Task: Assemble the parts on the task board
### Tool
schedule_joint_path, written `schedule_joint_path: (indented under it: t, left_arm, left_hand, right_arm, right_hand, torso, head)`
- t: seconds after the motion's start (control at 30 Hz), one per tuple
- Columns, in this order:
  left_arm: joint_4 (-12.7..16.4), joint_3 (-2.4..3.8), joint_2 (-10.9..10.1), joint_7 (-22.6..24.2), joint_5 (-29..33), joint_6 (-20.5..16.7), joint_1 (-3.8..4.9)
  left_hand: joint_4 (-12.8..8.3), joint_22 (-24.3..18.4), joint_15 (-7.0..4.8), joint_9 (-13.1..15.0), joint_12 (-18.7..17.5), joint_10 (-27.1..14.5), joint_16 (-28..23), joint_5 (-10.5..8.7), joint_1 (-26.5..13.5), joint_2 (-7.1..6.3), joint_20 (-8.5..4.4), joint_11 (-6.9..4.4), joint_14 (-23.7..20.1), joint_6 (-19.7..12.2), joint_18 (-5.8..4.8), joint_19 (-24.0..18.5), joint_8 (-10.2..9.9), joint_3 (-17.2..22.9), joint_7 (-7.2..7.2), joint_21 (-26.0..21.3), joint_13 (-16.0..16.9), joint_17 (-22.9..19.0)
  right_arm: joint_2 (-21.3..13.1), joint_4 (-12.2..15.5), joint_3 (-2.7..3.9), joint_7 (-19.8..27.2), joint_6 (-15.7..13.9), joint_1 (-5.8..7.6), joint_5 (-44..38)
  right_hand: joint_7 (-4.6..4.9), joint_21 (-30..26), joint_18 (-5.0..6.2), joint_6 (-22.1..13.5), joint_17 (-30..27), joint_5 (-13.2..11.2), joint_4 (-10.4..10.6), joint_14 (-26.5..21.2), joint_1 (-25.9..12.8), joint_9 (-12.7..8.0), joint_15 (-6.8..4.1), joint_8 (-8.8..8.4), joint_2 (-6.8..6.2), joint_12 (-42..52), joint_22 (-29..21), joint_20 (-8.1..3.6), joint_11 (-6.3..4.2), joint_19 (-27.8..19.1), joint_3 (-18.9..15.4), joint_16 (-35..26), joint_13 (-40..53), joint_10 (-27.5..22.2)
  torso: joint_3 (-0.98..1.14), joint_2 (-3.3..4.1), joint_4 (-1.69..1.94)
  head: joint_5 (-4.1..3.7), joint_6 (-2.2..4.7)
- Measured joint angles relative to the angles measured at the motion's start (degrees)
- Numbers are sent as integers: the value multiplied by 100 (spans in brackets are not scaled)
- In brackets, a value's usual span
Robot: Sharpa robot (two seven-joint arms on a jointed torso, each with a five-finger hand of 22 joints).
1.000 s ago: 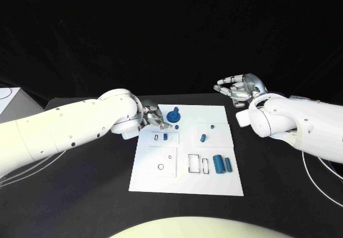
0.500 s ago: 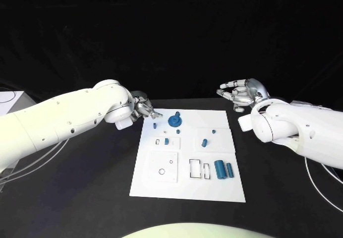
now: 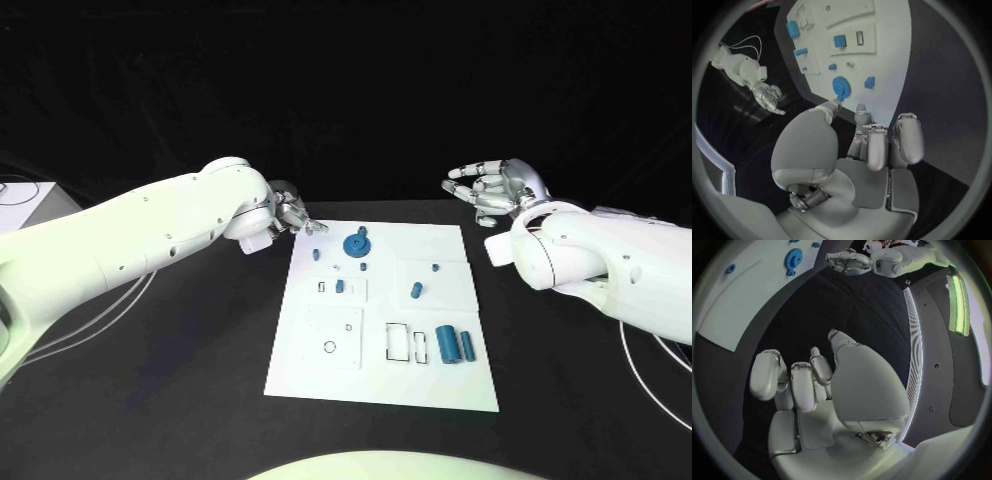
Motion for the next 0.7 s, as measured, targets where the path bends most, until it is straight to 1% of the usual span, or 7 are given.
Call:
schedule_joint_path:
  t: [0.1, 0.2, 0.23, 0.27, 0.47, 0.67, 0.7]
  left_arm:
    - [-172, -13, 80, 0, -14, 76, -15]
    - [-312, -20, 154, -2, -24, 155, -25]
    - [-354, -24, 177, -2, -26, 180, -26]
    - [-397, -28, 200, -3, -27, 205, -27]
    - [-639, -69, 330, -11, -29, 389, -38]
    - [-755, -98, 394, -17, -30, 557, -70]
    - [-761, -101, 396, -17, -30, 588, -76]
  left_hand:
    - [-14, 11, 18, -13, 0, -19, 0, 0, -66, 66, 0, 19, 18, 33, 0, 0, 0, -32, -4, 0, -8, 0]
    - [0, 19, 18, -13, 0, -19, 0, 0, -79, 79, 0, 19, 18, 44, 0, 0, 0, -46, 2, 0, -8, 0]
    - [0, 23, 18, -13, 0, -18, 0, 0, -79, 79, 0, 19, 18, 44, 0, 0, 0, -47, 2, 0, -8, 0]
    - [0, 23, 18, -13, 0, -18, 0, 0, -79, 80, 0, 19, 18, 44, 0, 0, 0, -46, 2, 0, -8, 0]
    - [-1, 23, 18, -48, 0, -61, 0, 0, -187, 108, -1, 21, 18, 44, 0, -1, 0, -111, 2, 0, -66, 0]
    - [0, 69, 18, -71, 0, -60, 39, 0, -210, 131, 20, 20, 18, 44, 0, 20, 0, -142, 2, 24, -61, 0]
    - [0, 105, 18, -85, 0, -60, 72, 0, -249, 169, 40, 20, 18, 44, 0, 40, 0, -142, 2, 51, -58, 0]
  right_arm:
    - [-3, 8, 0, 7, -2, 0, 0]
    - [-7, 13, 0, 11, -4, 0, 0]
    - [-8, 15, 0, 12, -5, 0, 0]
    - [-8, 17, 0, 12, -5, 0, 0]
    - [-9, 29, 0, 14, -6, 0, 0]
    - [-8, 39, 0, 15, -8, 0, 0]
    - [-8, 46, 0, 18, -10, 0, 0]
  right_hand:
    - [0, 0, 0, 0, -8, 0, 0, 0, 0, 7, 0, 0, 0, 0, -10, 0, 0, 0, 0, 0, -18, 0]
    - [0, 0, 1, 0, -9, 0, 1, 0, 0, 7, 0, -1, 0, 0, -11, 0, 0, 0, -1, 0, -23, 0]
    - [0, 0, 71, 0, -9, 0, 1, 0, 0, 7, 0, -1, 0, 0, -11, 0, 0, 0, -1, 0, -23, 0]
    - [-3, -13, 85, -3, -13, 9, 4, 0, 0, 7, 0, 8, 0, -12, -14, 0, -1, 1, 2, -12, -28, -1]
    - [-20, -35, 85, -20, -24, 22, 17, 0, 0, 7, 0, 21, 0, -36, -26, 0, -10, 1, 14, -33, -54, -32]
    - [-20, -46, 85, -20, -33, 22, 2, 0, 0, 9, 0, 21, 0, -81, -37, 0, -3, 1, 30, -33, -96, -45]
    - [-20, -66, 85, -20, -40, 22, 1, -2, 0, 15, -2, 43, 0, -103, -43, 0, -20, 1, 51, -33, -113, -62]
  torso:
    - [-1, 6, -3]
    - [-5, 11, -6]
    - [-5, 12, -7]
    - [-5, 14, -7]
    - [1, 16, -10]
    - [-2, 27, -7]
    - [-2, 27, -7]
  head:
    - [6, -7]
    - [7, -14]
    - [7, -15]
    - [7, -19]
    - [3, -47]
    - [-7, -65]
    - [-2, -66]
